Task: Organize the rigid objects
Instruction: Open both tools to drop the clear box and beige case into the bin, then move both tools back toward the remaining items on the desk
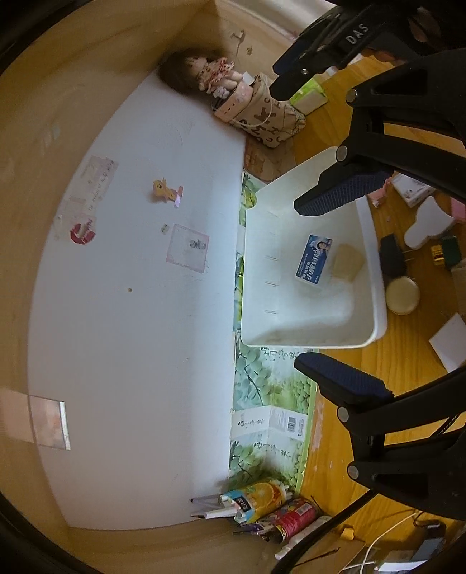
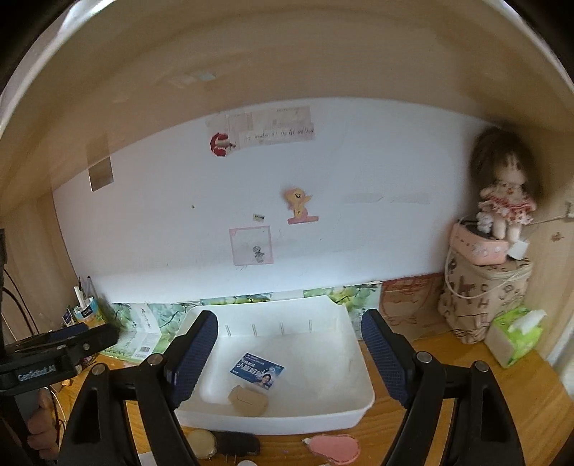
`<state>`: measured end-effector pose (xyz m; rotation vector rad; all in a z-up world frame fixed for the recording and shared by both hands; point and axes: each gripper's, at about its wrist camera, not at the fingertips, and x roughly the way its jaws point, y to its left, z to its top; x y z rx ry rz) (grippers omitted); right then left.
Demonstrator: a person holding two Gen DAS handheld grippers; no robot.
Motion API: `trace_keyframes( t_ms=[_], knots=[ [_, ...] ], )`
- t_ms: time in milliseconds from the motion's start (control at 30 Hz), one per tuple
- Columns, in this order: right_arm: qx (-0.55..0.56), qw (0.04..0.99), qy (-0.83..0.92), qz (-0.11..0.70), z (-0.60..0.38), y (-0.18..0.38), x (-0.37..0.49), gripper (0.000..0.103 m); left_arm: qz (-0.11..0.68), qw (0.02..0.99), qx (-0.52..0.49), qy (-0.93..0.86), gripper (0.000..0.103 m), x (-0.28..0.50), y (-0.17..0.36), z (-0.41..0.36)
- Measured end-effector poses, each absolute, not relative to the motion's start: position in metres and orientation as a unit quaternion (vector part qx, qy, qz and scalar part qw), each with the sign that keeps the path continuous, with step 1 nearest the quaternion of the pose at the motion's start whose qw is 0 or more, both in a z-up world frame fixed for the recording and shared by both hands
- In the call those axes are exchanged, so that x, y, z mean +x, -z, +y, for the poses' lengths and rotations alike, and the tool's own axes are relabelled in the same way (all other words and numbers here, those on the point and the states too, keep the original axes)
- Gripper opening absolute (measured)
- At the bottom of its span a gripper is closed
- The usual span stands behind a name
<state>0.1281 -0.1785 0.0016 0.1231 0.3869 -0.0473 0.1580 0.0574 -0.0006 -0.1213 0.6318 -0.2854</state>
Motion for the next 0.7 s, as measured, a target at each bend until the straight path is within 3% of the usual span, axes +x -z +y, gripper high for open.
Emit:
trace_keyframes(
  t_ms=[700],
  knots=[
    [0.063,0.977,0.006,0.204,-0.173,0.014,0.053,0.083,0.347,0.927,-0.022,0.145,0.082,0.088,0.022,0.059]
  ],
)
